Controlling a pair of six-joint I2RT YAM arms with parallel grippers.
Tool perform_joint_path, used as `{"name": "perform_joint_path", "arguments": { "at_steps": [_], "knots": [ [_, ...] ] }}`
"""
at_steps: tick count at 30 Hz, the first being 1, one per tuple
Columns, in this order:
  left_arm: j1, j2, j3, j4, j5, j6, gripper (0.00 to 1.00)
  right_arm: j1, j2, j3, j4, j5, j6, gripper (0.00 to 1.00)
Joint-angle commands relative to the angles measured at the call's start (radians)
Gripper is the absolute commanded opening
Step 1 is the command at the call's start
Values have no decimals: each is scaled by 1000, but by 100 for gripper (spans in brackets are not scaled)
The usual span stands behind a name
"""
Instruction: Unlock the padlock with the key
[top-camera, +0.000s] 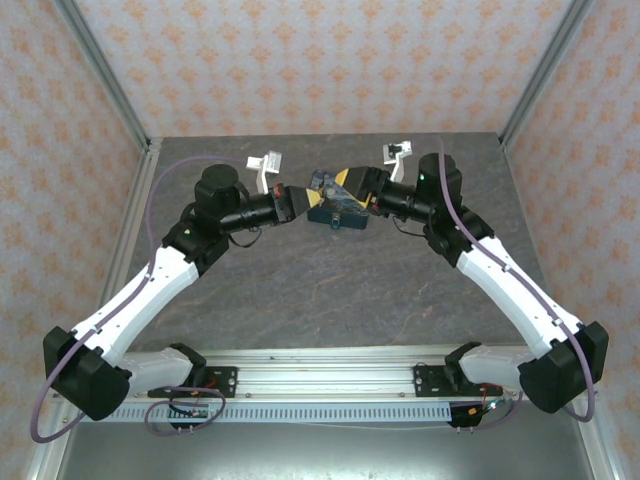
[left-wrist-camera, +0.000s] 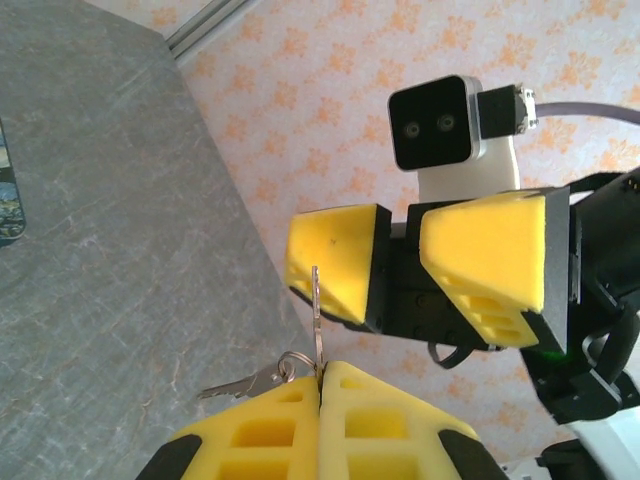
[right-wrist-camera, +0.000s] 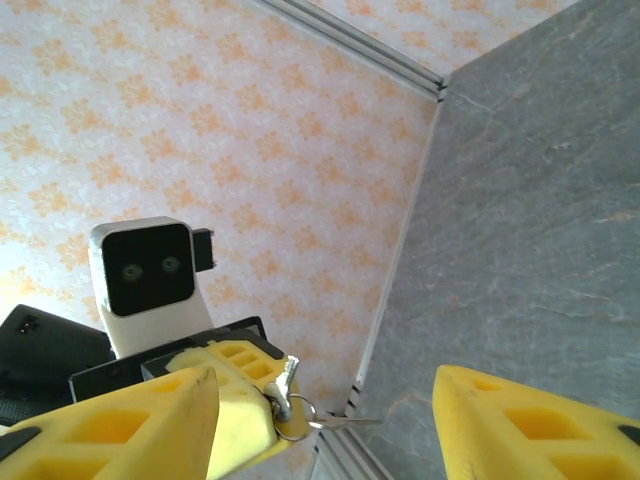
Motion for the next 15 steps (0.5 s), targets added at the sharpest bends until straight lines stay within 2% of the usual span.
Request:
{"name": "perform_joint_path", "arguments": {
  "at_steps": [1, 5, 9, 15],
  "knots": [
    [3, 20, 28, 50, 27, -52, 0, 32, -5, -14, 126, 33, 65, 57],
    [3, 39, 50, 57, 72, -56, 0, 53, 25, -27, 193, 28, 107, 54],
    [3, 45, 58, 48, 97, -52, 0, 60, 47, -12, 219, 7, 121, 46],
    [3, 42, 60, 65, 100, -58, 0, 64, 47, -13, 180, -2, 118, 44]
  ]
}}
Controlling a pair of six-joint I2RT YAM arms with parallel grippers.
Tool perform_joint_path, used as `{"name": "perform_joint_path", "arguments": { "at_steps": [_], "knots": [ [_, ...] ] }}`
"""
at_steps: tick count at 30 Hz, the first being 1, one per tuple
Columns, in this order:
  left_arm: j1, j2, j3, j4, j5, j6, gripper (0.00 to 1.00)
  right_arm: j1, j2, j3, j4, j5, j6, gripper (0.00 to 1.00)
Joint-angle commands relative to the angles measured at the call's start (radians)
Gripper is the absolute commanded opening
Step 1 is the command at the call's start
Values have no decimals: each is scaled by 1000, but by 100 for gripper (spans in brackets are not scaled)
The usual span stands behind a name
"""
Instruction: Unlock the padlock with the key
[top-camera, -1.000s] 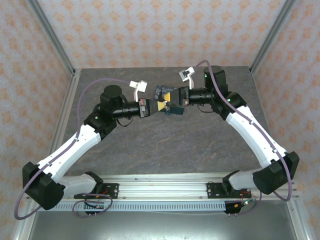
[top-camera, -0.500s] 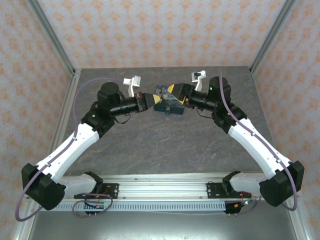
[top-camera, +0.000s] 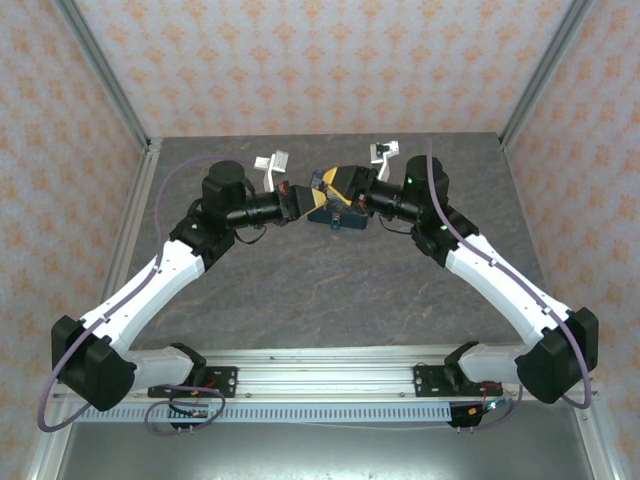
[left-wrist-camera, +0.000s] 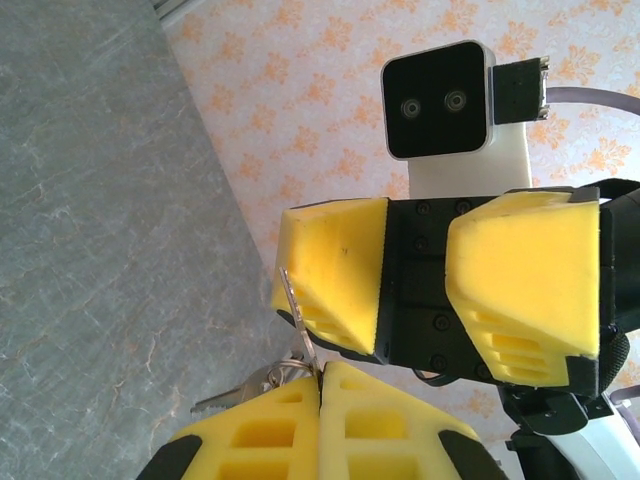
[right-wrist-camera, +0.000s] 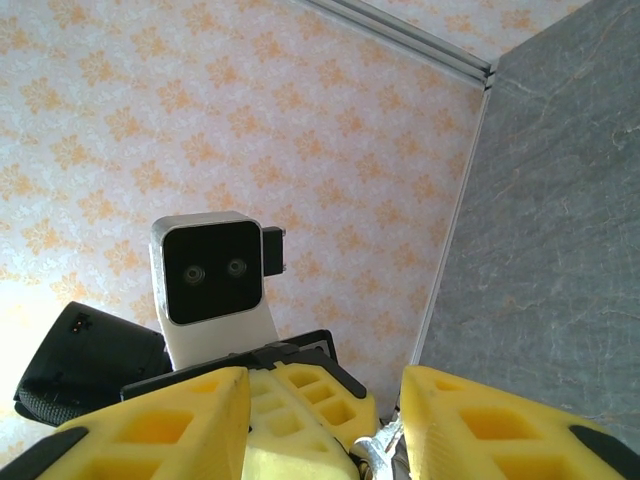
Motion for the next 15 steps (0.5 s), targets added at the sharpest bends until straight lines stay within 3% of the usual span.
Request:
{"name": "perform_joint_path", "arguments": {
  "at_steps": [1, 8, 15],
  "knots": [
    [3, -12, 44, 50, 38, -4, 0, 10, -10, -5, 30, -5, 3, 44],
    [3, -25, 44, 28, 32, 15, 0, 10, -56, -30, -60, 76, -31, 50],
    [3, -29, 38, 24, 28, 27, 0, 10, -33, -24, -33, 10, -3, 49]
  ]
}}
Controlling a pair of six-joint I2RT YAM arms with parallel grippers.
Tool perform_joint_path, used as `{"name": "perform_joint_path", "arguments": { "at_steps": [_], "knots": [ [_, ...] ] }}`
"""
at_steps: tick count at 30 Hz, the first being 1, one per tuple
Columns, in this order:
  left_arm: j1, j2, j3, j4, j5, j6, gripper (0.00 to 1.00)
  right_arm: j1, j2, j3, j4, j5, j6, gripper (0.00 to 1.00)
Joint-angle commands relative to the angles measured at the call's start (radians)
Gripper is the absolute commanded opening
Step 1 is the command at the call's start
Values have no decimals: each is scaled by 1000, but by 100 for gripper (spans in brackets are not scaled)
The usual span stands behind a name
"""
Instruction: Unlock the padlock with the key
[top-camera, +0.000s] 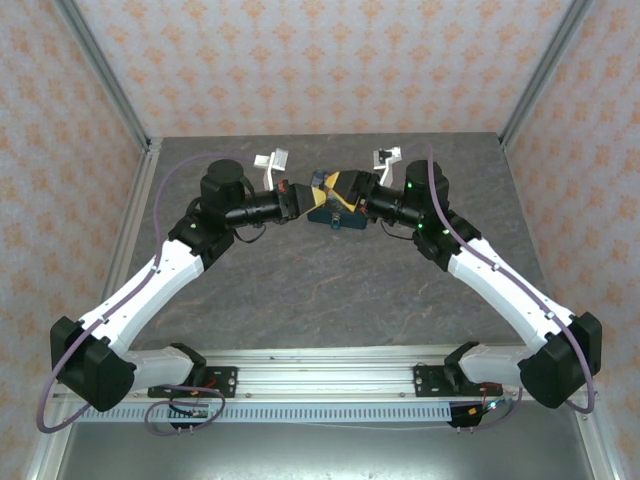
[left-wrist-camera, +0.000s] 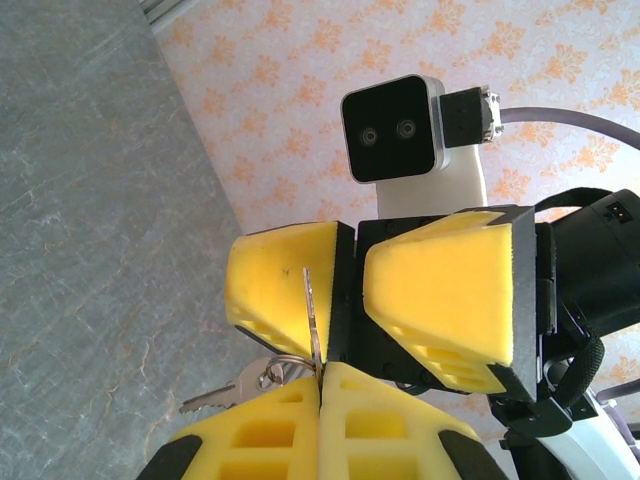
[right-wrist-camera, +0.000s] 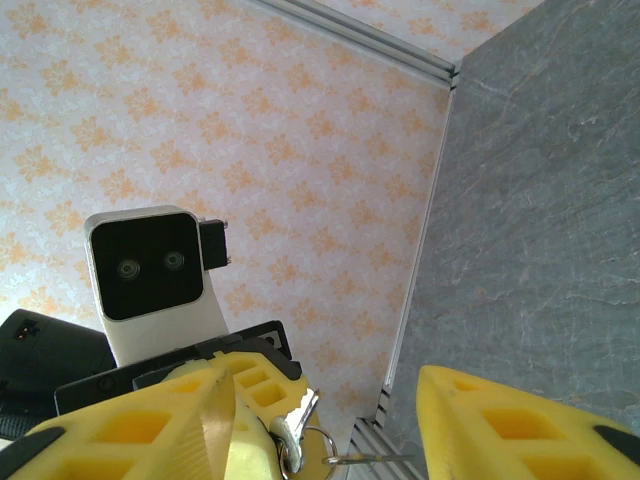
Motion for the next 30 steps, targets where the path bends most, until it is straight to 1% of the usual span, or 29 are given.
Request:
{"name": "perform_joint_path", "arguments": {
  "at_steps": [1, 9, 11, 13, 17, 20, 23, 25, 27, 28, 30],
  "knots": [
    [3, -25, 26, 26, 25, 22, 0, 6, -1, 1, 38, -44, 15, 47],
    [3, -24, 28, 32, 38, 18, 0, 9, 23, -1, 81, -94, 48, 42],
    [3, -26, 23, 35, 42, 15, 0, 9, 26, -1, 87, -98, 49, 38],
    [3, -30, 19, 34, 47, 14, 0, 10, 30, 1, 99, -101, 49, 28],
    [3, -36, 15, 16, 54, 22, 0, 11, 38, 3, 125, -111, 42, 0],
    [3, -45, 22, -31, 51, 53, 0, 14, 31, 4, 123, -114, 11, 0],
    [7, -54, 46, -133, 38, 120, 0, 18, 14, 22, 59, -104, -56, 0],
    [13, -59, 65, -215, 34, 174, 18, 21, 6, 48, -12, -101, -118, 0],
    [25, -72, 69, -253, 41, 211, 34, 21, 4, 82, -90, -110, -186, 0],
    [31, -80, 65, -256, 44, 219, 38, 21, 7, 97, -120, -118, -214, 0],
    [43, -99, 44, -224, 58, 219, 41, 23, 11, 127, -177, -133, -271, 0]
  ]
}}
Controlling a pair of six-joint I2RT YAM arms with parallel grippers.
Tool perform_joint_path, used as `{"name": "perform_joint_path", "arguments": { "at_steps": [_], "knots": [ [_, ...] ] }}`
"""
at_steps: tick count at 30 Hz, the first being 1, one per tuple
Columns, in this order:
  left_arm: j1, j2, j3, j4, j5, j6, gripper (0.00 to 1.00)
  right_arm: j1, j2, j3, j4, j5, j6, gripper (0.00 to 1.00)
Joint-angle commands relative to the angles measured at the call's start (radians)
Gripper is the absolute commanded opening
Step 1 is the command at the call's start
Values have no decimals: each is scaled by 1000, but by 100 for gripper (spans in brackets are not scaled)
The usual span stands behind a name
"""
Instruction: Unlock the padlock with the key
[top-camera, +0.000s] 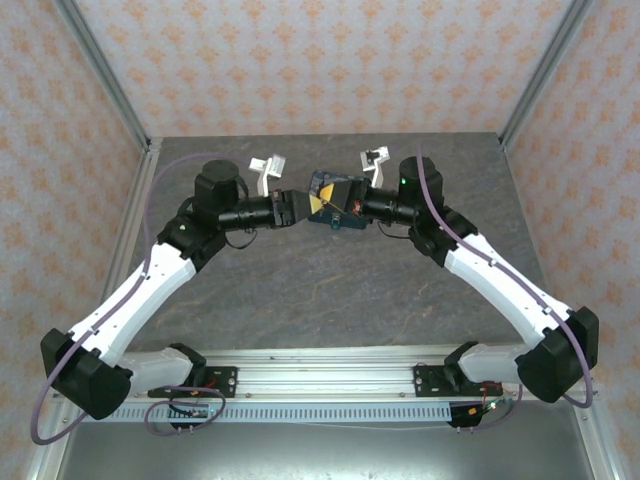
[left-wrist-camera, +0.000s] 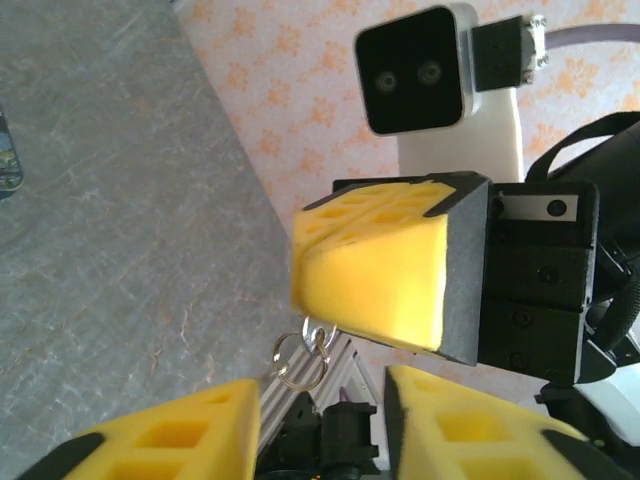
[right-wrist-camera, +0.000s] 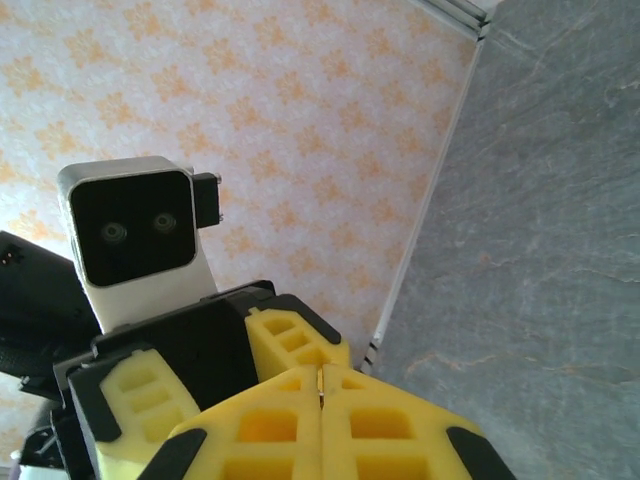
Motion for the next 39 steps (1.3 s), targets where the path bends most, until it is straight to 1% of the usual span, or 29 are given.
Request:
{"name": "perform_joint_path", "arguments": {
  "at_steps": [1, 3, 6, 12, 17, 23, 28, 33, 39],
  "knots": [
    [23, -52, 1, -1, 42, 53, 41, 5, -19, 77, -112, -37, -148, 0],
    [28, -63, -32, 93, 59, 12, 41, 5, -16, 93, -126, -47, -173, 0],
    [29, -67, -78, 226, 71, -66, 41, 5, -11, 100, -105, -56, -167, 0],
    [28, -56, -116, 386, 80, -151, 37, 7, 0, 79, 0, -61, -96, 0],
    [27, -35, -123, 425, 83, -180, 37, 7, 12, 59, 86, -59, -32, 0],
    [22, -7, -136, 503, 81, -221, 37, 7, 31, 54, 137, -64, 13, 0],
    [13, 9, -130, 512, 88, -224, 29, 7, 35, 35, 181, -52, 50, 0],
    [10, 15, -130, 513, 90, -220, 15, 8, 35, 18, 221, -50, 90, 0],
    [10, 19, -127, 495, 92, -213, 6, 11, 26, 0, 221, -30, 97, 0]
  ]
}}
